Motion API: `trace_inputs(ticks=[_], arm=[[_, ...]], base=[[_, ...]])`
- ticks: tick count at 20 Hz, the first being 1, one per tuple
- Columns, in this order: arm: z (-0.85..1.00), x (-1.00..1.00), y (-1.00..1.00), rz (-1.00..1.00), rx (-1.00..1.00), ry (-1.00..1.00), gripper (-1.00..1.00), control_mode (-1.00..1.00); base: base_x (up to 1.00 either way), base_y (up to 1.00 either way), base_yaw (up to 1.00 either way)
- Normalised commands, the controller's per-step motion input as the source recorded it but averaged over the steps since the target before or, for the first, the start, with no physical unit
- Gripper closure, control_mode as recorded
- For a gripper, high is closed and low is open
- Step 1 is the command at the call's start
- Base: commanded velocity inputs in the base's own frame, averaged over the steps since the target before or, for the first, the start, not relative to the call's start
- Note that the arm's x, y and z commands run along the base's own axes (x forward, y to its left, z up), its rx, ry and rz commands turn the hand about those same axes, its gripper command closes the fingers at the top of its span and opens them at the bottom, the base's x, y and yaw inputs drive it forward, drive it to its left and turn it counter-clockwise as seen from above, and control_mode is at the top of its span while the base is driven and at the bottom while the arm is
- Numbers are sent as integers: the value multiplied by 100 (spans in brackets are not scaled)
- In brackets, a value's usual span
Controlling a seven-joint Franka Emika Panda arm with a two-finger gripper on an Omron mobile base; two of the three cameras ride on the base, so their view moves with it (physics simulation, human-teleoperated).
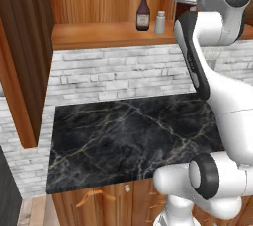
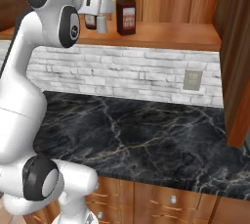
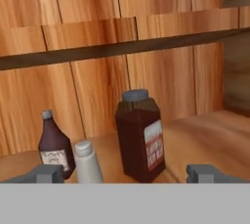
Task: Collect the paprika, ketchup, and shaker from the cabinet and place them next to the stove.
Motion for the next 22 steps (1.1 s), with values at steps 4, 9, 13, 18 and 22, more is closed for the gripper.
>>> trace_inputs(ticks=[4, 9, 13, 18, 22], arm=[[0, 70, -30, 0, -1, 10, -100, -100], [0, 66, -24, 0, 0, 9, -100, -100], [0, 46, -23, 6, 0, 1, -100, -100], [-5, 5, -56, 30, 0, 0, -100, -100], [-18, 0, -52, 30, 0, 0, -100, -100]], base=[[0, 0, 0], [0, 0, 0], [0, 0, 0], [0, 0, 0], [0, 0, 0]])
